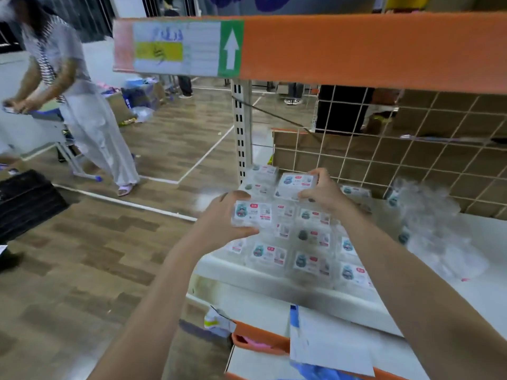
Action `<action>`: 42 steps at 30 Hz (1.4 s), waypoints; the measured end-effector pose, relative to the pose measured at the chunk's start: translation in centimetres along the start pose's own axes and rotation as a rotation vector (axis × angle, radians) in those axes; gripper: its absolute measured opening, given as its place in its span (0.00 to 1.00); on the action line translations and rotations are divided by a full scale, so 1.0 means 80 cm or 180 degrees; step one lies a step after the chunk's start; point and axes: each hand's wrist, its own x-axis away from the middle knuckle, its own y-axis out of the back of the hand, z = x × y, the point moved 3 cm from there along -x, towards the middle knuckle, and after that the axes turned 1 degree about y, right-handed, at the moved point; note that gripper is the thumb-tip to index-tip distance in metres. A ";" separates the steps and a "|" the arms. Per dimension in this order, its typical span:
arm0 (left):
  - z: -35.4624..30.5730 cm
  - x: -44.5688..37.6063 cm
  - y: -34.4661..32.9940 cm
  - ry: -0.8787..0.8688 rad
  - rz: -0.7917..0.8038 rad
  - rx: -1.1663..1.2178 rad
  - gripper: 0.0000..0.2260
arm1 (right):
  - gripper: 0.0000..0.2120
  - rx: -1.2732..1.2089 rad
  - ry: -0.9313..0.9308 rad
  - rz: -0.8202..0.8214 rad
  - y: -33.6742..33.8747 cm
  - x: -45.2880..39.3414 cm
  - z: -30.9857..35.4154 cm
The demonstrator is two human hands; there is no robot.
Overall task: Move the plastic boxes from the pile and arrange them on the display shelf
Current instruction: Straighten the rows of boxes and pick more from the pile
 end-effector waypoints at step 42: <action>-0.075 -0.228 -0.111 -0.1554 0.0555 -0.1483 0.33 | 0.20 0.3433 -0.0240 -0.0374 0.083 0.001 -0.020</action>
